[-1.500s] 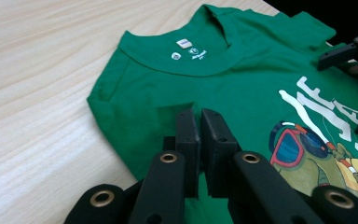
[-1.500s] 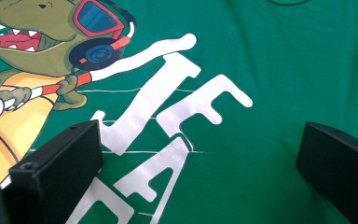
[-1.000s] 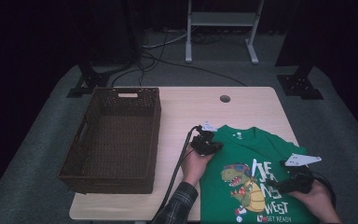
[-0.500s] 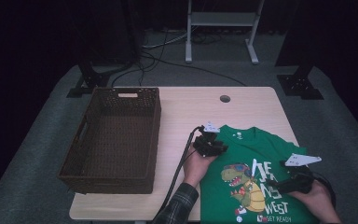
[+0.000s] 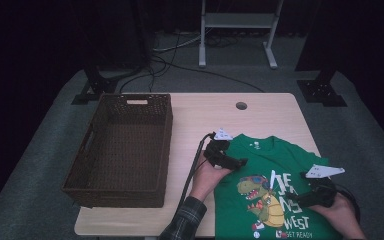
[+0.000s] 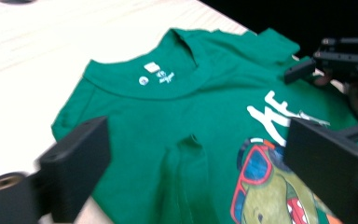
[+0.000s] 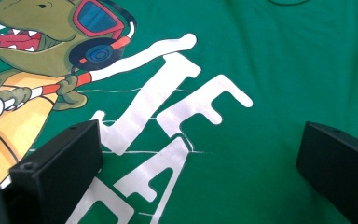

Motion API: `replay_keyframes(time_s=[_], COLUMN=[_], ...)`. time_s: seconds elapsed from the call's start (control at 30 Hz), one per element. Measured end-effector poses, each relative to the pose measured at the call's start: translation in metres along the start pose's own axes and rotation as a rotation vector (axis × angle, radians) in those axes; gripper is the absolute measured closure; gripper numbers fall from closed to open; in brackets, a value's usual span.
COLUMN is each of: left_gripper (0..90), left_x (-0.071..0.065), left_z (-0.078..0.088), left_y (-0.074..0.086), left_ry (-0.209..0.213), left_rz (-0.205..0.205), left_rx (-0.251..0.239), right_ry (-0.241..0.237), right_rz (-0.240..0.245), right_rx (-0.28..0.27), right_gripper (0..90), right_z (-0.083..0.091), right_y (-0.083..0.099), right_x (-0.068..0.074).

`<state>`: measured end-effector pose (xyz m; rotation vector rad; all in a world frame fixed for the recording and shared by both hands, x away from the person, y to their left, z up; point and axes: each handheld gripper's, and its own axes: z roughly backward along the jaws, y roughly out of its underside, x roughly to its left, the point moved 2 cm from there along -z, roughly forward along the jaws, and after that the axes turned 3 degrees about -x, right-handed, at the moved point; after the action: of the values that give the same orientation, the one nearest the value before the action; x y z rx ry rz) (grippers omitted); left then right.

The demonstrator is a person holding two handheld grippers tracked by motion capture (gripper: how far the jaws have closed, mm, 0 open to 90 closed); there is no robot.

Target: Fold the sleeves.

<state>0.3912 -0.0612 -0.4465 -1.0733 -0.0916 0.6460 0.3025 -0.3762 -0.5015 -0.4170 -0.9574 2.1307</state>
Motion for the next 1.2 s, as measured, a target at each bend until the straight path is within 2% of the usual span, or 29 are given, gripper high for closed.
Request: replay_keyframes(time_s=[0.07,0.1,0.13,0.33,0.37,0.57,0.8,0.97,1.2], left_gripper=[0.0,0.0,0.0,0.0,0.0,0.0,0.0,0.0,0.0], left_x=[-0.005,-0.005,-0.009,-0.021,-0.026,-0.038,-0.044,-0.044,-0.045], left_z=[0.001,0.001,0.002,0.004,0.004,0.003,-0.008,-0.015,-0.015], left_y=[0.004,0.004,0.006,0.015,0.020,0.036,0.055,0.061,0.063], left_ry=[0.010,0.010,0.018,0.036,0.034,0.026,0.055,0.050,0.033], left_rz=[-0.030,-0.030,-0.053,-0.088,-0.105,-0.132,-0.122,-0.132,-0.164], left_rx=[0.020,0.020,0.020,0.031,0.044,0.068,0.121,0.157,0.158], right_ry=[0.000,0.000,-0.001,0.000,0.000,0.000,0.000,0.000,0.000], right_rz=[-0.001,0.000,0.001,0.000,0.000,0.000,0.000,-0.001,0.000], right_rx=[0.001,0.001,0.001,0.000,0.000,0.001,0.001,0.001,0.001], right_gripper=[0.0,0.0,0.0,0.0,0.0,0.0,0.0,0.0,0.0], right_z=[0.000,0.000,0.000,0.000,0.000,0.000,0.000,0.000,0.000], right_y=[0.000,0.000,0.000,0.000,0.000,0.000,0.000,0.000,0.000], right_x=[0.000,0.000,0.000,0.000,0.000,0.000,0.000,0.000,0.000])
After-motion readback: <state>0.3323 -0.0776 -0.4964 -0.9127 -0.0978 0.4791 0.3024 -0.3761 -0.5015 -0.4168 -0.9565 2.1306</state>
